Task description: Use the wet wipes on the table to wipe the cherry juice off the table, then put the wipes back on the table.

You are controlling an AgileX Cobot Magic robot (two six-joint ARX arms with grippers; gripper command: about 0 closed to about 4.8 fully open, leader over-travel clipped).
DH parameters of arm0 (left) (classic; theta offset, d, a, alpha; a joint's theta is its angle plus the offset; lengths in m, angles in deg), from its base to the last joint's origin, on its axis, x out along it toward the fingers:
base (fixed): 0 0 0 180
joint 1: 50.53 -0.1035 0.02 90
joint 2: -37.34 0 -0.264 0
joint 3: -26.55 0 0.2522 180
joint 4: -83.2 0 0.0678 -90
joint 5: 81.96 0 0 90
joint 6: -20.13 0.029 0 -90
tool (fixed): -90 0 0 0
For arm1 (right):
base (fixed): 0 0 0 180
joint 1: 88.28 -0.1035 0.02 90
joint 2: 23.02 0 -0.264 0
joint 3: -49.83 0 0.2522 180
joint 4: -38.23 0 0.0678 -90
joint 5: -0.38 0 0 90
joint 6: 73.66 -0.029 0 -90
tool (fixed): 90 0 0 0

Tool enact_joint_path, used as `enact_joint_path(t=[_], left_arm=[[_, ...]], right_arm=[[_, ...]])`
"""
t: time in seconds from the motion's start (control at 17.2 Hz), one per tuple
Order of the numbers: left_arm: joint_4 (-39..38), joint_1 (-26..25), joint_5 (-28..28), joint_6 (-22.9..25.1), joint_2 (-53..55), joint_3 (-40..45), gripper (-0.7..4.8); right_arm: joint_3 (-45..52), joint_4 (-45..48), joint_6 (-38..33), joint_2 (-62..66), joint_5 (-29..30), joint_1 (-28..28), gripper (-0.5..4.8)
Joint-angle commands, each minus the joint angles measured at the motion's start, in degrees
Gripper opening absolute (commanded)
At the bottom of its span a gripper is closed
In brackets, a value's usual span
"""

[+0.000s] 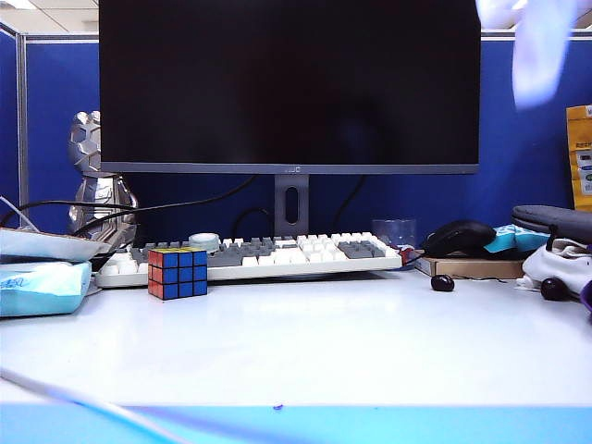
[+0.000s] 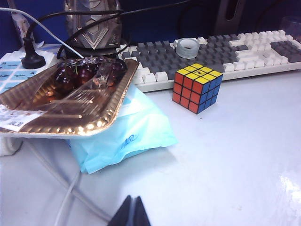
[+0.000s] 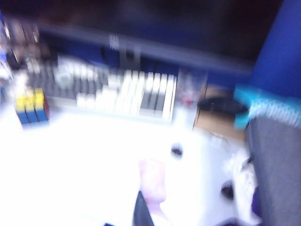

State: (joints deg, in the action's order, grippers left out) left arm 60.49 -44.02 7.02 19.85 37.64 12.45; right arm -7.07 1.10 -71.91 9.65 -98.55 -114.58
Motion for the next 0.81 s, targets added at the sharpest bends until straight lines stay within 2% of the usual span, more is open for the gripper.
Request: enact_joint_path(t=[0.06,0.35,0.58,0.81], left_arm=[[-0.61,-0.11,-0.28,-0.22,-0.20,0.04,-0.02],[-0.61,-0.11,-0.28,-0.22,-0.20,0.04,-0.02],[-0.61,-0.11,-0.28,-0.20,-0.20,0.04,-0.02],[-0.61,-0.11,-0.28,-0.20,-0.20,0.04,-0.02]], right_arm=[[7.45,7.45,-0.55,-4.90,-0.15,1.62,-0.06],[18.45,9.57,-7.87,-9.27,4.37,11.34,-0.06],[29.70,19.56,-7.98,-13.53,6.56,12.26,-0.06],[36.94,19.93,-7.98,-21.64,6.54,12.28,-0.06]])
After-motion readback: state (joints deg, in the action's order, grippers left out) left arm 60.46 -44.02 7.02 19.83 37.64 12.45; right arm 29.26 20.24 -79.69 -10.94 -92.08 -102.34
